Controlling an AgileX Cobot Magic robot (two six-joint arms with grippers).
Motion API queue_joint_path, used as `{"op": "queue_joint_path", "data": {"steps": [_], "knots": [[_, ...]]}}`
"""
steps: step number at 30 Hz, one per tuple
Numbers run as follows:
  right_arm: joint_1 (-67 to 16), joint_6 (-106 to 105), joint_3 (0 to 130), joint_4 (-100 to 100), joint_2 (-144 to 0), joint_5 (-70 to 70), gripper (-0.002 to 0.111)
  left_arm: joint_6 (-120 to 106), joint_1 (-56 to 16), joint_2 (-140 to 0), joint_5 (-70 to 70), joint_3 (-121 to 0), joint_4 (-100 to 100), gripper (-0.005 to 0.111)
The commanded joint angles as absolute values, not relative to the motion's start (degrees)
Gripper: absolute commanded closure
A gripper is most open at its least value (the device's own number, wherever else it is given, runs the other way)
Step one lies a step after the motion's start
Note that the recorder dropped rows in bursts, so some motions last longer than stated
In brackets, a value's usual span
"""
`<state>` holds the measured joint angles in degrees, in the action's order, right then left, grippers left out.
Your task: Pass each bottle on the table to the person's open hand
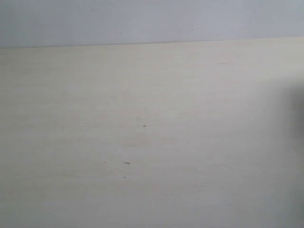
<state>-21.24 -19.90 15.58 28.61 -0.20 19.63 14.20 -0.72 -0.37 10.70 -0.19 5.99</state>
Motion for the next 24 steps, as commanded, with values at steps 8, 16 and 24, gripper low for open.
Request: {"op": "queue_joint_path", "data": {"steps": [8, 16, 24], "knots": [[-21.4, -20.5, 15.3, 27.5, 0.0, 19.7, 0.108, 14.0, -0.6, 0.0, 10.6, 0.0, 5.5, 0.107], [-21.4, -20.6, 14.9, 21.8, 0.0, 17.6, 0.108, 14.0, -0.6, 0.0, 10.6, 0.0, 5.5, 0.107], [-12.6, -20.9, 4.3, 21.7, 0.0, 3.2, 0.108, 14.0, -0.6, 0.0, 10.6, 0.0, 5.5, 0.107]]}}
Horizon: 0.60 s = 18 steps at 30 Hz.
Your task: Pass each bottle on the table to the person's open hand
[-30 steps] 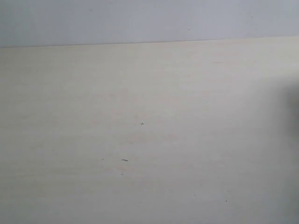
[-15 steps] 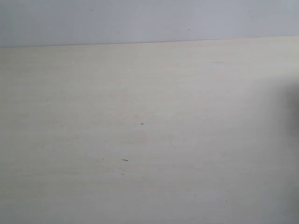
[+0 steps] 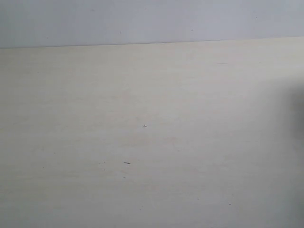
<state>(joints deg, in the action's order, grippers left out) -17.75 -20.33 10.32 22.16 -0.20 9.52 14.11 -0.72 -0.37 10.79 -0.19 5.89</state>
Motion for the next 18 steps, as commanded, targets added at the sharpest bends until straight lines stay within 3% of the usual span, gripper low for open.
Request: {"op": "queue_joint_path", "data": {"steps": [1, 18], "knots": [[-11.4, -20.9, 2.9, 22.0, 0.0, 1.6, 0.108, 14.0, -0.6, 0.0, 10.6, 0.0, 5.5, 0.107], [0.4, -22.6, 0.0, 22.1, 0.0, 2.2, 0.108, 14.0, -0.6, 0.0, 10.6, 0.0, 5.5, 0.107]]}}
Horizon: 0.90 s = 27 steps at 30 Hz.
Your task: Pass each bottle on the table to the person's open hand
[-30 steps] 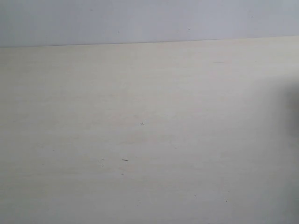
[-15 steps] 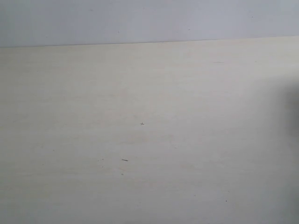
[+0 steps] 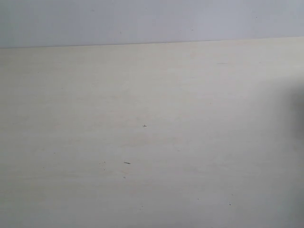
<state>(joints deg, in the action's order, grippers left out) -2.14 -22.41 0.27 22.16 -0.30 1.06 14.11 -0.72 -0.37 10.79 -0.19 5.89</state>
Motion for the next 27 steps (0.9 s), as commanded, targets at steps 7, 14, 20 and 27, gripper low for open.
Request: {"op": "queue_joint_path", "data": {"steps": [7, 14, 20, 27], "knots": [[0.3, -21.7, 0.0, 21.4, 0.0, 1.6, 0.108, 14.0, -0.6, 0.0, 10.6, 0.0, 5.6, 0.107], [0.3, 4.6, 0.0, -3.4, 0.0, 4.2, 0.108, 14.0, -0.6, 0.0, 10.6, 0.0, 5.6, 0.107], [0.3, 4.6, 0.0, -3.4, 0.0, 4.2, 0.108, 13.9, -0.6, 0.0, 10.6, 0.0, 5.6, 0.107], [0.3, 4.6, 0.0, -3.4, 0.0, 4.2, 0.108, 13.9, -5.2, 0.0, 10.6, 0.0, 5.6, 0.107]]}}
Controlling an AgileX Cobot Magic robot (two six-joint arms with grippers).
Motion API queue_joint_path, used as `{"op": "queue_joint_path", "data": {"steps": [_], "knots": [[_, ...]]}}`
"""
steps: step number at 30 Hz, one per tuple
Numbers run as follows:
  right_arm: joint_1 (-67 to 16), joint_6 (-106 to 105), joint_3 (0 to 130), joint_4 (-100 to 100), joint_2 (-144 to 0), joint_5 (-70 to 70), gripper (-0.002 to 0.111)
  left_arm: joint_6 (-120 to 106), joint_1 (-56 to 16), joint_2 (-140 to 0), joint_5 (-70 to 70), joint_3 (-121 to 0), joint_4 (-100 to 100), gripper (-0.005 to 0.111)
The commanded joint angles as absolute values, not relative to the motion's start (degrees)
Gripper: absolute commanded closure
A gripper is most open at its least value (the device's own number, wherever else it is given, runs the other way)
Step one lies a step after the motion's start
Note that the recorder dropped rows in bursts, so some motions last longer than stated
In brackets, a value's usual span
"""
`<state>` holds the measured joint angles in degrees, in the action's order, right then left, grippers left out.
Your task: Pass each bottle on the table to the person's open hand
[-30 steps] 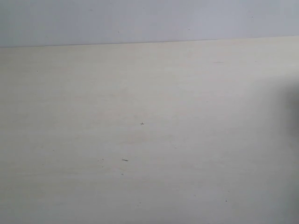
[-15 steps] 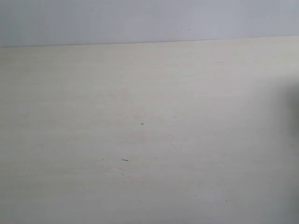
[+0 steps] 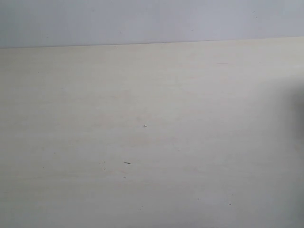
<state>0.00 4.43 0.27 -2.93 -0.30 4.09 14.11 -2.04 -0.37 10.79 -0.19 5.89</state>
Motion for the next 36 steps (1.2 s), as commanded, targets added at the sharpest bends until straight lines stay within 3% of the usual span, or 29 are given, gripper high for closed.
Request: {"op": "queue_joint_path", "data": {"steps": [1, 36], "knots": [[0.3, 4.6, 0.0, -3.4, 0.0, 4.2, 0.108, 13.9, -5.8, 0.0, 10.6, 0.0, 5.6, 0.107], [0.3, 4.6, 0.0, -3.4, 0.0, 4.2, 0.108, 13.9, -5.9, 0.0, 10.6, 0.0, 5.6, 0.107]]}}
